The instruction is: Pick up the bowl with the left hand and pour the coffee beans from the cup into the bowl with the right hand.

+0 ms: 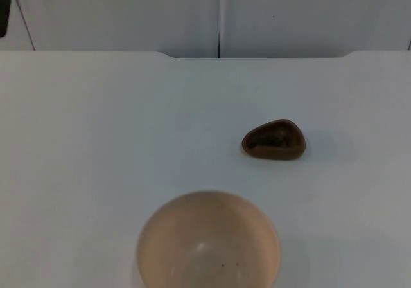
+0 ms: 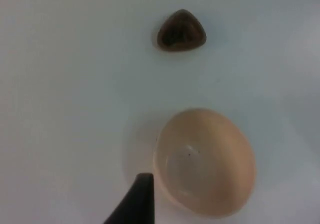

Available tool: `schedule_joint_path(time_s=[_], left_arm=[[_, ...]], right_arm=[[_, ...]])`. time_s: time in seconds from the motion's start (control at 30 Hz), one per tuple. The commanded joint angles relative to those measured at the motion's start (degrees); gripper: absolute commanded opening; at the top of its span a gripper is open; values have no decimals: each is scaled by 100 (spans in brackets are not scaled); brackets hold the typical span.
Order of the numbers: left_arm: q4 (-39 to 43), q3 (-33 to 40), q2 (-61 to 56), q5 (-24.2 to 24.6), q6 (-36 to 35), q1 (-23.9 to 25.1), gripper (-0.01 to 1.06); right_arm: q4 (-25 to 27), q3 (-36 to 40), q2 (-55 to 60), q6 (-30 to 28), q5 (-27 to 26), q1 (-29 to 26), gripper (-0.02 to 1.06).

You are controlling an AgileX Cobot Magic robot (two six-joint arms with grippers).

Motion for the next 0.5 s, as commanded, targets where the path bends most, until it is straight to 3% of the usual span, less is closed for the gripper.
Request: schedule_joint_path(time_s=[0.0, 0.23, 0.47], left_arm=[[-89, -37, 144, 21, 81, 5, 99], [39, -37, 626, -202, 128, -496, 99], [827, -37, 1211, -792, -550, -1341, 99]], right_arm=[[-13, -13, -23, -14, -23, -9, 105], [-13, -13, -23, -14, -23, -9, 105], [-13, -13, -23, -14, -23, -9, 105]])
